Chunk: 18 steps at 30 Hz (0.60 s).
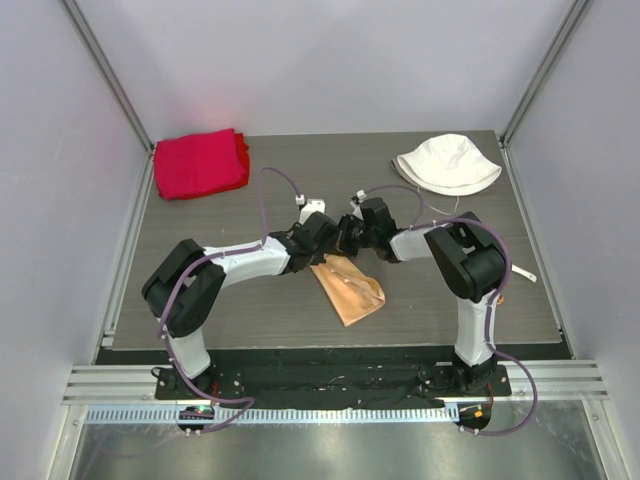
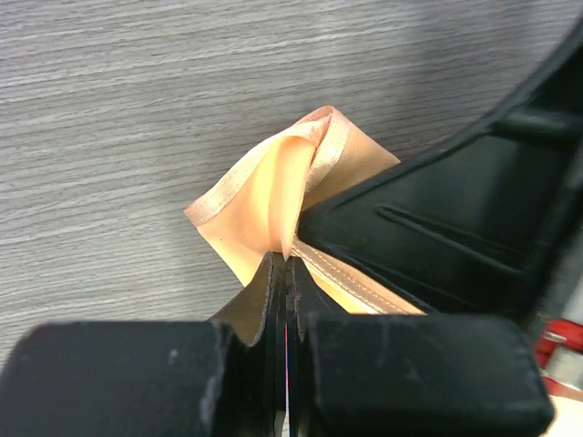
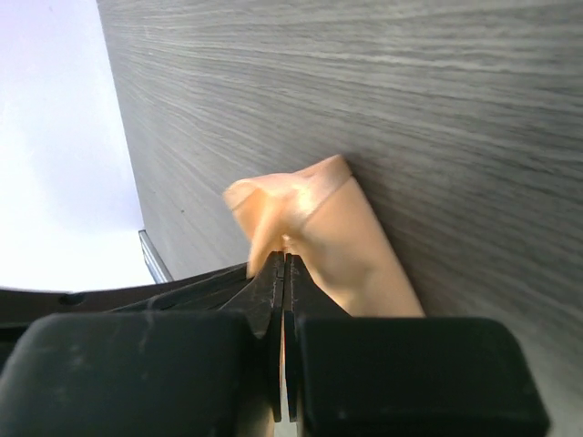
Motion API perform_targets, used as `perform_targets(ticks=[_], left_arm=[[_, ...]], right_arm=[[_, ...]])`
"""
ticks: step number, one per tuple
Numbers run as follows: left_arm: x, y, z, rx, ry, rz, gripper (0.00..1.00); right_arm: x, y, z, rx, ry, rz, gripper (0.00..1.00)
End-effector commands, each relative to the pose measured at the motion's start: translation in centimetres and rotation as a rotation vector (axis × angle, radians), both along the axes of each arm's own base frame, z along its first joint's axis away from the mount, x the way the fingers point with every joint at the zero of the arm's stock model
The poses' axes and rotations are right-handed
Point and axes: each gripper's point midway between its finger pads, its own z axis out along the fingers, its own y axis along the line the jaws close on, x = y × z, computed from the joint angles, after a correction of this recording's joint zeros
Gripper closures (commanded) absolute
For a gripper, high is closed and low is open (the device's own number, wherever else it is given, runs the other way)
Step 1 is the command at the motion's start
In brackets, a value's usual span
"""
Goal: Fold the napkin into a case and place the utensils inside
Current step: Stuff the top corner of the smaller-rectangle-folded napkin into the folded napkin.
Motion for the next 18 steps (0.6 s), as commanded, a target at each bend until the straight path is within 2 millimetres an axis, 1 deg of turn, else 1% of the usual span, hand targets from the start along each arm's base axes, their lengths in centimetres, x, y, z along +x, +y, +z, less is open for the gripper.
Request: perform_targets(ticks=[1, 3, 9, 13, 14, 15, 18], left_arm=[[1.0, -1.0, 2.4, -0.08, -0.059, 0.008, 1.0], [1.0, -1.1, 2.2, -0.079, -0.053, 0.005, 1.0], [1.0, -1.2, 2.4, -0.085, -0.057, 0.004, 1.0], [0.9, -1.4, 2.2, -0.09, -0.05, -0.005, 1.0], [0.9, -1.5, 2.2, -0.094, -0.049, -0.006, 1.0], [0.9, -1.5, 2.2, -0.095, -0.047, -0.008, 1.0], [0.9, -1.7, 2.1, -0.1, -0.044, -0.013, 1.0]], right_arm=[[1.0, -0.9, 4.1, 0.004, -0.097, 0.012, 0.99], [1.1, -1.3, 4.5, -0.006, -0.11, 0.008, 0.99], [0.5, -2.1, 2.7, -0.068, -0.088, 0.022, 0.99], [-0.1, -2.0, 1.5, -0.087, -0.076, 0.038, 0.99], [-0.3, -1.8, 1.3, -0.091, -0.077, 0.045, 0.99], [-0.6, -1.8, 0.5, -0.097, -0.06, 0.049, 0.99], [-1.1, -1.1, -0.2, -0.096, -0.047, 0.062, 0.99]])
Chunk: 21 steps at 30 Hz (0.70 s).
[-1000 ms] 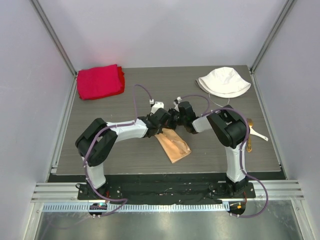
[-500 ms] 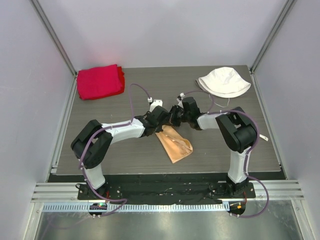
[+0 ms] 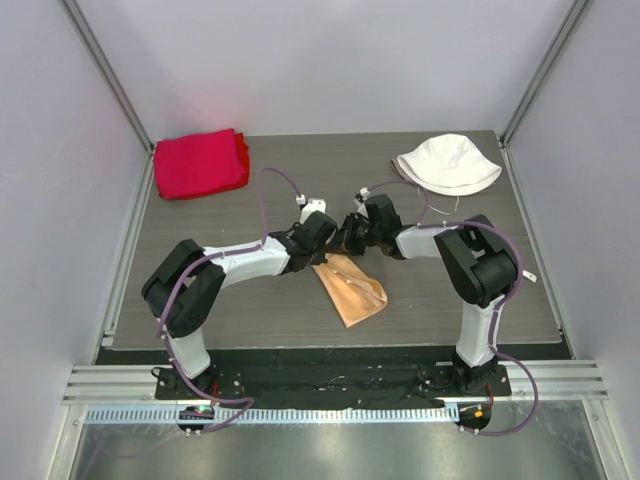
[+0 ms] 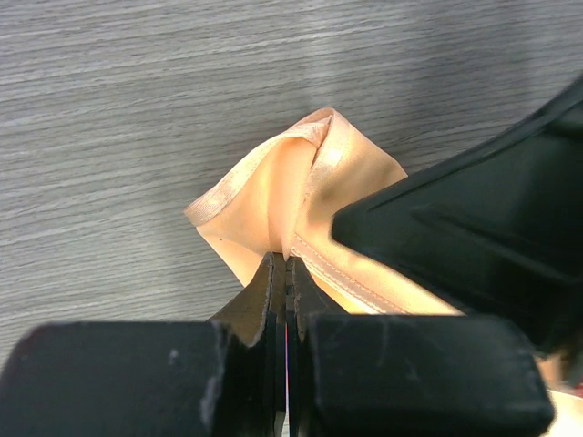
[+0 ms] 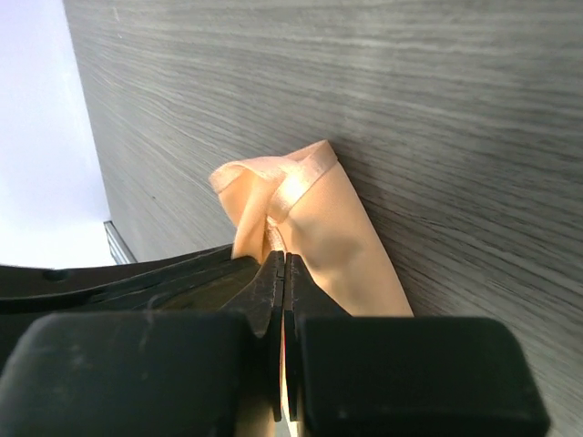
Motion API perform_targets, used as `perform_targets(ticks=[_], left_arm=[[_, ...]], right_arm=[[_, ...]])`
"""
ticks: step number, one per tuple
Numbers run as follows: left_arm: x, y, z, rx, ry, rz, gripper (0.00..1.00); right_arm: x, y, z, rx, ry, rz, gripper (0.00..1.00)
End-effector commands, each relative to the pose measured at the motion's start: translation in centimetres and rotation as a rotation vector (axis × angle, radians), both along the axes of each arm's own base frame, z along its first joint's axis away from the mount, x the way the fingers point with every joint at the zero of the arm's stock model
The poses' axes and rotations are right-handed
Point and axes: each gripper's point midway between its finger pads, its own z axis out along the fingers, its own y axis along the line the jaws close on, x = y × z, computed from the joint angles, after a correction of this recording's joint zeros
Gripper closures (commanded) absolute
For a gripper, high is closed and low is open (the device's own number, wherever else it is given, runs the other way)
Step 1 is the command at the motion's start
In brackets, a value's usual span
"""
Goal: Fold the napkin into a case and place the utensils inside
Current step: Stuff the top corner of the smaller-rectangle-folded napkin into the folded napkin.
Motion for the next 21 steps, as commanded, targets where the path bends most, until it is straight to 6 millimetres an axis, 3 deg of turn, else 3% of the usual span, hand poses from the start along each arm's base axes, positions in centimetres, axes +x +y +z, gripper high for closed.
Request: perform_targets(ticks=[1, 8, 15, 20, 21], left_arm=[[1.0, -1.1, 1.7, -0.067, -0.045, -0.002, 1.0], [0.7, -1.5, 0.9, -0.082, -0.021, -0.001, 1.0], [0.2, -1.4, 0.0, -0.066, 0.0, -0.021, 1.0], [1.0, -1.1, -0.5, -0.064, 0.004, -0.015, 1.0], [1.2, -1.0, -0.6, -0.055, 0.004, -0.013, 1.0]], right_arm=[[-0.8, 1.0, -1.6, -0.017, -0.006, 0.033, 0.99], [-1.1, 2.0, -4.3, -0.045, 0.02, 0.024, 0.99], [-0.5, 2.4, -4.6, -0.045, 0.014, 0.045, 0.99], [-0.6, 2.9, -6.7, -0.055, 0.058, 0.081, 0.99], [-0.7, 2.9, -6.3, -0.053, 0.052, 0.084, 0.99]])
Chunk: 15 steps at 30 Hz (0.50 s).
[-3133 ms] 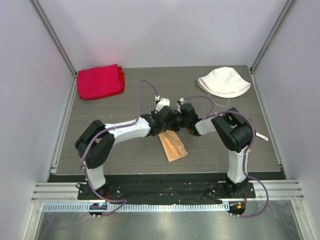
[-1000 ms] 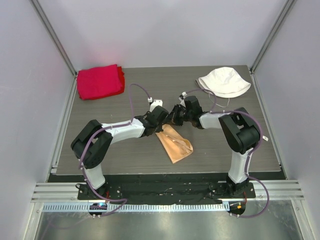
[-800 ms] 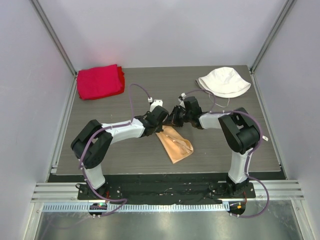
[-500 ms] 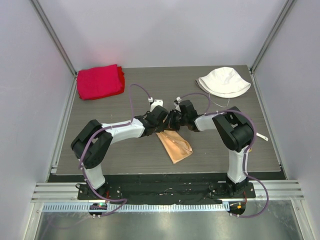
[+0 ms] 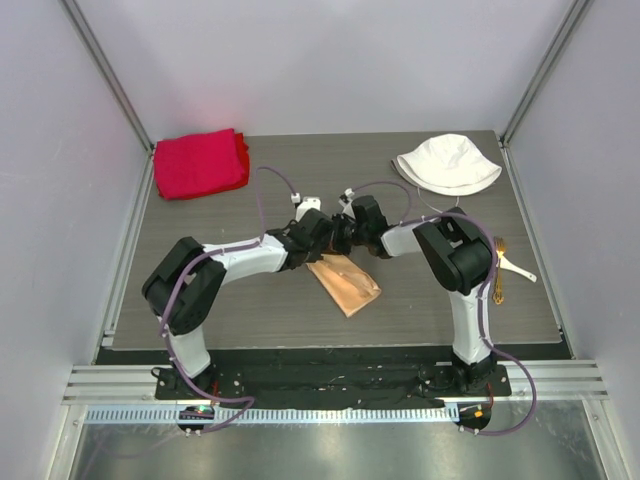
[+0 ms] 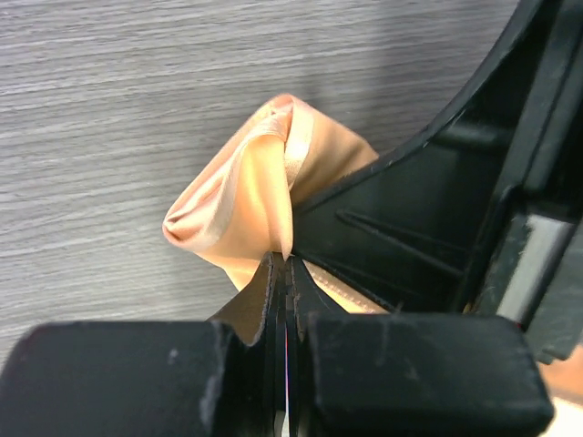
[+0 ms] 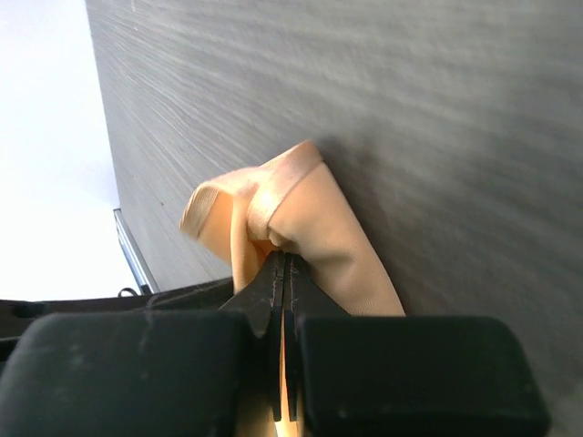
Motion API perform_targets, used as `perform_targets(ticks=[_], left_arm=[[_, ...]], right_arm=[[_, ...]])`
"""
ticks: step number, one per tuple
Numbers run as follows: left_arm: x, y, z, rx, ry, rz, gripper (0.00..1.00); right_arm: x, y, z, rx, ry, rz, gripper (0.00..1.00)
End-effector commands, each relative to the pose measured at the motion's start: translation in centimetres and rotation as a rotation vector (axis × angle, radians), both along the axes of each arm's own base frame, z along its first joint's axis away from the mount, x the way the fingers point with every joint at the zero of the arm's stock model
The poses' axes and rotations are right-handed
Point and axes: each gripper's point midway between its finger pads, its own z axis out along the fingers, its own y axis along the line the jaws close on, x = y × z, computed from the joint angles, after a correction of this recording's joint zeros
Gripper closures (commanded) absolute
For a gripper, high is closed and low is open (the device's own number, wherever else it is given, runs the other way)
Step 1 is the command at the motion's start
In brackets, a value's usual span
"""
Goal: Fold the napkin into a case and place the utensils inside
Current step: Stuff the top corner of the smaller-rectangle-folded napkin into the folded napkin.
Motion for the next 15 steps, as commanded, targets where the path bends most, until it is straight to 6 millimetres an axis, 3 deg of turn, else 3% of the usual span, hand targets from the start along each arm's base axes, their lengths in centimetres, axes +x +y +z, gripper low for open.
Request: perform_targets(ticks=[1, 3, 10, 15], left_arm=[[0.6, -1.6, -0.2, -0.049, 0.0, -0.035, 1.0], [0.6, -1.5, -0.2, -0.048, 0.0, -0.04, 1.0], [0.2, -1.2, 0.3, -0.067, -0.002, -0.029, 1.0], [0.3, -1.2, 0.6, -0.067, -0.009, -0.031, 1.0]], right_arm=[[-0.9, -0.8, -3.9, -0.107, 0.043, -0.003, 0.99], [-1.0, -1.2, -3.3, -0.123, 0.036, 0.006, 0.99], [-0.2, -1.7, 2.5, -0.092, -0.03, -0.004, 0.99], [0.1, -3.2, 4.3, -0.09, -0.031, -0.041, 0.99]])
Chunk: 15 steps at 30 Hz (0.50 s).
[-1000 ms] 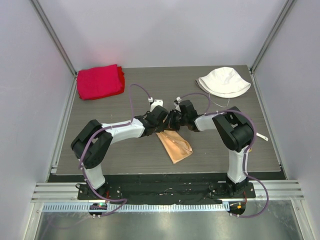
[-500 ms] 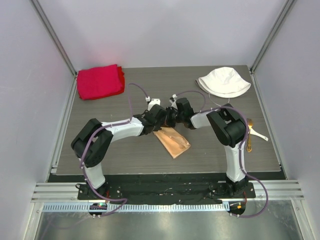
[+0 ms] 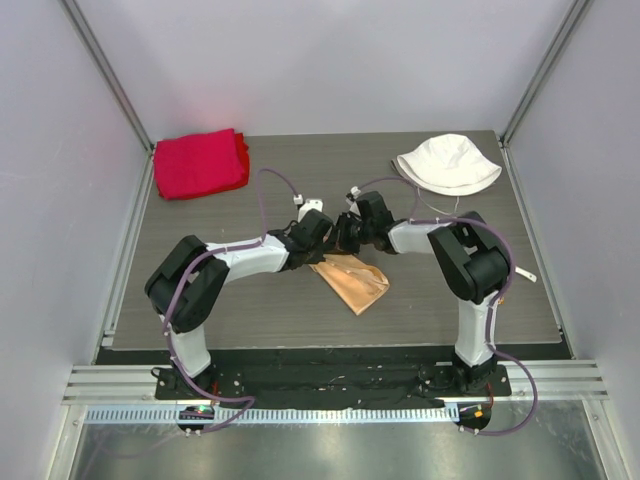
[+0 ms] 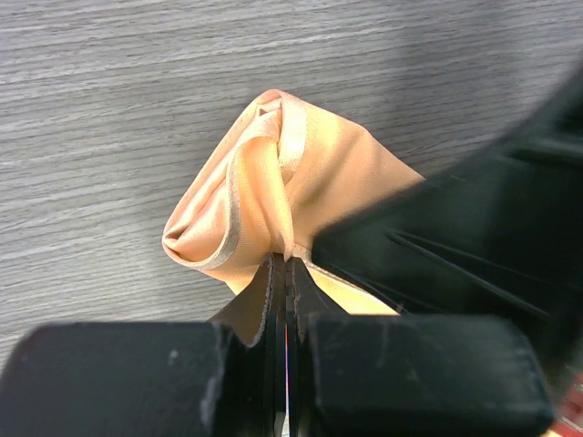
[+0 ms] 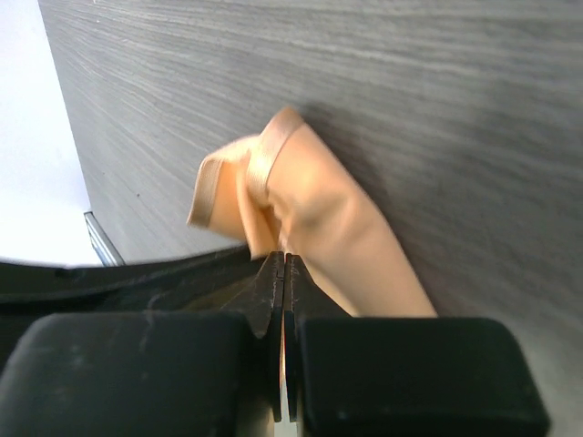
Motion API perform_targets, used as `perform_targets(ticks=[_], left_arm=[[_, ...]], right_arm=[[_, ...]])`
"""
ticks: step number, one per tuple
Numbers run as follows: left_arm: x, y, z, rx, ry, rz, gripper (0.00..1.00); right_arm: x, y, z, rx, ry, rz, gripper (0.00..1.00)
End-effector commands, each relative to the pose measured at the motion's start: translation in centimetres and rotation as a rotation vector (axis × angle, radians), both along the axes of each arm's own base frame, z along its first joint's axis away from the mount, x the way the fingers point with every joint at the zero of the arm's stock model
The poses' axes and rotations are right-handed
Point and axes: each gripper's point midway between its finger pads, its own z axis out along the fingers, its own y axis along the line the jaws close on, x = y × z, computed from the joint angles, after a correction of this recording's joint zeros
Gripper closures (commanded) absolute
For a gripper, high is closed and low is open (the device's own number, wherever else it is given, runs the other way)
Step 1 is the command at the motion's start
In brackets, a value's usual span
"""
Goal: Fold the napkin into a case and place the utensils inside
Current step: Stuff the top corner of the smaller-rectangle-folded napkin into the folded napkin.
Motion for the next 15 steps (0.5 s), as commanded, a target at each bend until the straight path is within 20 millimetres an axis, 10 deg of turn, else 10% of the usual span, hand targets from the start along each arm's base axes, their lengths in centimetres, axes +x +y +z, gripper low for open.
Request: perform_targets(ticks=[1, 10, 15], left_arm=[[0.3, -1.0, 1.6, -0.052, -0.038, -0.016, 1.0], [0.0, -1.0, 3.8, -0.073, -0.037, -0.026, 0.6], [-2.2, -1.9, 6.7, -0.173, 0.007, -0.052, 0.62]], right_arm=[[0.4, -1.5, 3.7, 0.005, -0.055, -0.027, 0.99], [-0.8, -9.3, 3.2, -0.121, -0.029, -0.109, 0.95], [-2.1, -13.0, 2.0, -0.204, -0.014, -0.145, 0.94]])
